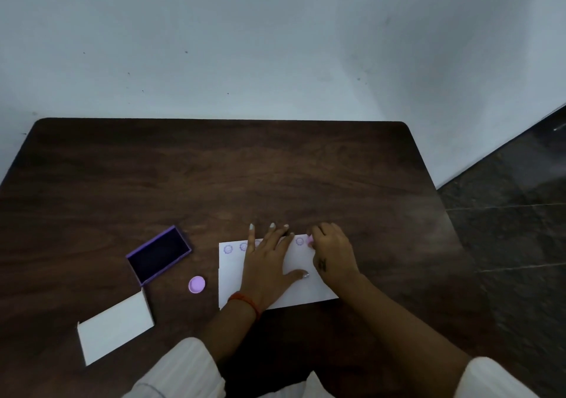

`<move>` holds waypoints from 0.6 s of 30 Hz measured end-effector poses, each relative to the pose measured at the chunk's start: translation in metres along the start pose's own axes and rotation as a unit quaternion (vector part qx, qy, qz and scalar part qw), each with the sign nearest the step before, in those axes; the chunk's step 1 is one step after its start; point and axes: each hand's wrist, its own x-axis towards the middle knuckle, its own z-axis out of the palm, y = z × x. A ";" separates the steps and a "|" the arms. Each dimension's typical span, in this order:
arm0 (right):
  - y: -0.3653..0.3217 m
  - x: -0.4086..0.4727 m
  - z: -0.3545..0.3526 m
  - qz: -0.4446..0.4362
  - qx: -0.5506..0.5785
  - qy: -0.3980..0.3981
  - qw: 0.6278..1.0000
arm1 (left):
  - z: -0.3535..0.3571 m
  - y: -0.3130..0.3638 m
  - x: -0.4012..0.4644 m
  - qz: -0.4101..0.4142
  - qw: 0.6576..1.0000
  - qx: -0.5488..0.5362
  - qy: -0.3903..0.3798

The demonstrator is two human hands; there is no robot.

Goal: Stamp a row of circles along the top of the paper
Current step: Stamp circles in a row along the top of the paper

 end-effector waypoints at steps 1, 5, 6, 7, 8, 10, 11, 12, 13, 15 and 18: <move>0.001 0.000 0.001 0.001 -0.001 0.004 1.000 | 0.000 0.000 0.001 0.001 1.000 0.000 0.001; 0.004 0.001 0.004 -0.005 0.001 0.015 1.000 | 0.002 0.000 0.002 0.000 1.000 -0.006 0.003; 0.005 0.001 0.005 -0.007 0.004 0.026 1.000 | 0.002 0.000 0.002 0.001 1.000 -0.008 0.003; 0.005 0.001 0.006 -0.008 0.005 0.037 0.999 | 0.002 0.000 0.001 0.004 1.000 -0.013 0.006; 0.006 0.001 0.007 -0.008 0.004 0.045 0.999 | 0.002 0.000 0.001 0.005 1.000 -0.018 0.009; 0.007 0.001 0.009 -0.013 0.002 0.053 0.999 | 0.003 0.000 0.001 0.004 1.000 -0.021 0.012; 0.007 0.000 0.010 -0.016 0.003 0.057 0.998 | 0.003 0.000 0.000 0.004 1.000 -0.021 0.012; 0.006 0.000 0.009 -0.017 0.004 0.058 0.998 | 0.004 0.000 0.000 0.003 1.000 -0.021 0.011; 0.006 0.000 0.009 -0.017 0.007 0.057 0.998 | 0.004 0.000 0.000 0.002 1.000 -0.021 0.008; 0.006 0.000 0.008 -0.016 0.011 0.052 0.998 | 0.002 0.001 0.000 0.000 1.000 -0.016 0.003; 0.011 0.003 0.003 -0.024 0.025 0.037 0.999 | 0.000 0.003 0.003 -0.004 1.000 -0.006 -0.016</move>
